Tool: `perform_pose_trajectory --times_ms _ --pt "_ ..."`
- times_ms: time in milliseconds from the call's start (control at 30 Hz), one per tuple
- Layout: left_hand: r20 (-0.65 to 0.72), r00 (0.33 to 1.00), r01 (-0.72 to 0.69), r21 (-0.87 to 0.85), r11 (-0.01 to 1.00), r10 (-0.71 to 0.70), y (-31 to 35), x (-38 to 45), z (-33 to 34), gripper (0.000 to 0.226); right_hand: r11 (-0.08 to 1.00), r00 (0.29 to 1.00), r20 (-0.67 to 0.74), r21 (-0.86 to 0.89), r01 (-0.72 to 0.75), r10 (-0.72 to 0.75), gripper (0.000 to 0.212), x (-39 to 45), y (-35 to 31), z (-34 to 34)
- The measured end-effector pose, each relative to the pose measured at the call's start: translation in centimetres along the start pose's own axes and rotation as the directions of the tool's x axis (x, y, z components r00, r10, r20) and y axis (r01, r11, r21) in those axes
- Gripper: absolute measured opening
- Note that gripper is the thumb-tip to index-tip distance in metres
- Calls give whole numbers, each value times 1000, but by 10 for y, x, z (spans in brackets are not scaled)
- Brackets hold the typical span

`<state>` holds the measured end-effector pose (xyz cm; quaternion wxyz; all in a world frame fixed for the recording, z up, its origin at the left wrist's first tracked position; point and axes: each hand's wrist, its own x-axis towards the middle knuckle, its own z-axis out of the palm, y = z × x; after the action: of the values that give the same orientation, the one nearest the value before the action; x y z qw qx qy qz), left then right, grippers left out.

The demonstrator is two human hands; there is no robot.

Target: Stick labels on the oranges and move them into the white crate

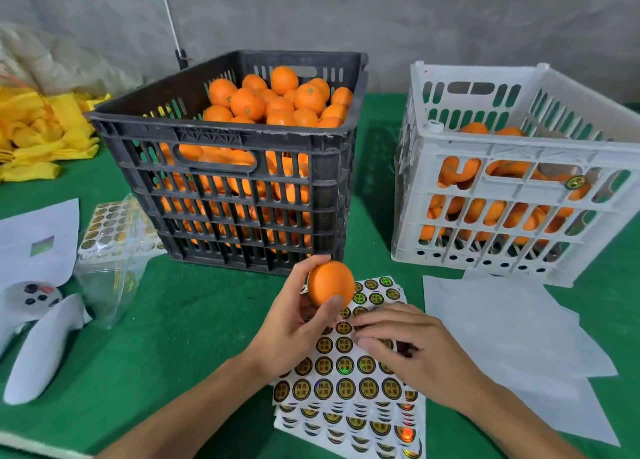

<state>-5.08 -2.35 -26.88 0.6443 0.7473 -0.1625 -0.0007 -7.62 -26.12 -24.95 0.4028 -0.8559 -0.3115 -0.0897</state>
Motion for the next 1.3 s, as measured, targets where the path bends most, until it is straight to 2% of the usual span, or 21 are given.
perform_pose_trajectory --times_ms 67,133,267,367,433,533,633,700,867,1000,1100,1300 --pt "-1 1000 6 7 1000 -6 -1 1 0 67 971 993 -75 227 -74 94 20 4 -8 -2" --pt "8 1000 12 30 999 -12 -2 2 1 69 925 972 -148 362 -116 180 21 13 -17 -2" --pt "38 999 -24 81 996 21 -2 0 1 69 855 937 -157 476 -206 313 27 27 -30 8" --pt "41 998 -43 69 997 41 -1 -1 0 67 880 927 -166 407 -245 335 31 26 -32 16" --pt "35 998 -62 67 996 60 0 -1 1 67 922 933 -172 288 -259 316 36 24 -32 19" --pt "27 996 -88 68 994 87 0 -2 0 66 946 939 -139 128 -297 314 54 25 -33 22" --pt "10 995 -104 76 992 104 3 -1 1 65 953 945 -118 49 -300 304 65 24 -33 21" --pt "-5 993 -114 63 991 115 5 -1 4 63 961 955 -113 20 -275 275 63 24 -33 19" --pt "-22 992 -121 86 989 123 12 -5 11 64 948 939 -168 156 -277 301 49 21 -34 15" --pt "8 982 -186 154 970 187 14 -6 12 68 964 953 -207 -105 -246 220 53 19 -28 10" --pt "62 967 -254 248 935 247 12 -6 12 57 939 965 -217 -276 -203 146 55 18 -25 8" --pt "32 965 -261 240 935 261 10 -3 13 50 935 970 -219 -312 -169 103 57 18 -21 8"
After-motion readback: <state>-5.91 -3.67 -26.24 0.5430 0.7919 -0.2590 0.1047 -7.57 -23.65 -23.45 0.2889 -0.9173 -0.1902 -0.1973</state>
